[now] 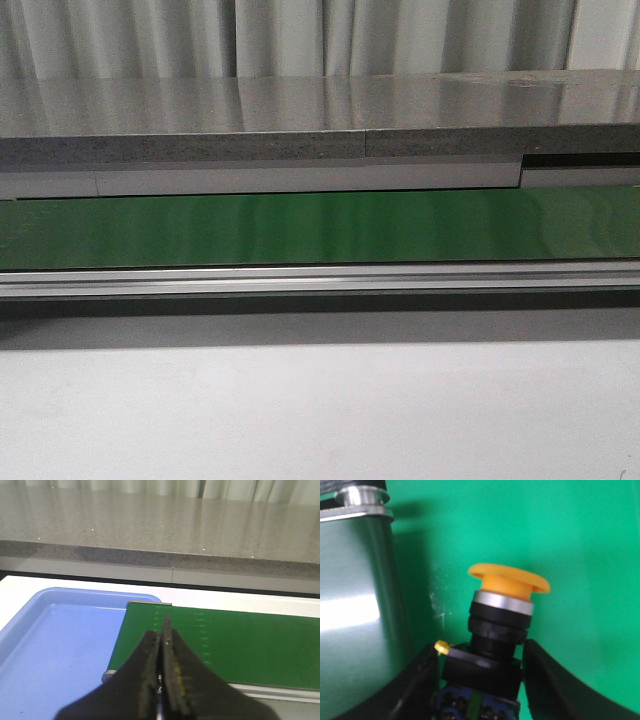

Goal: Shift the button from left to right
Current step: 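Lift the button with the right gripper and release it into the green tray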

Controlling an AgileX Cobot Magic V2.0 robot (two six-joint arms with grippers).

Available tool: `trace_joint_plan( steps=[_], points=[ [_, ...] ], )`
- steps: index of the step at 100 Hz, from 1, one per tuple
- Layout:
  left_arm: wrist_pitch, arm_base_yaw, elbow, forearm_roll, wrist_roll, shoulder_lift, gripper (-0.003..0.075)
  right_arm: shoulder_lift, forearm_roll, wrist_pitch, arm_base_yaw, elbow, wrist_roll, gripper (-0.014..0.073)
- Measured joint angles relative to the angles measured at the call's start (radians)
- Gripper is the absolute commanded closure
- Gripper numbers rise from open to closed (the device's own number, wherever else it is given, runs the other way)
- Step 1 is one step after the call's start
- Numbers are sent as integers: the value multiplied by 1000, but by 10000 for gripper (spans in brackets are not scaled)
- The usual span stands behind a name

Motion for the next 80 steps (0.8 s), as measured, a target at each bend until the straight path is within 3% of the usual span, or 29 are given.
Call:
trace_joint_plan(
  steps=[17,52,80],
  points=[
    [0,0,0,0,0,0,741,34,4,4,0,0,-1,427],
    [0,0,0,0,0,0,741,54,6,3,0,0,-1,109],
    [0,0,0,0,0,0,741,54,6,-7,-20,0,10,83]
  ],
)
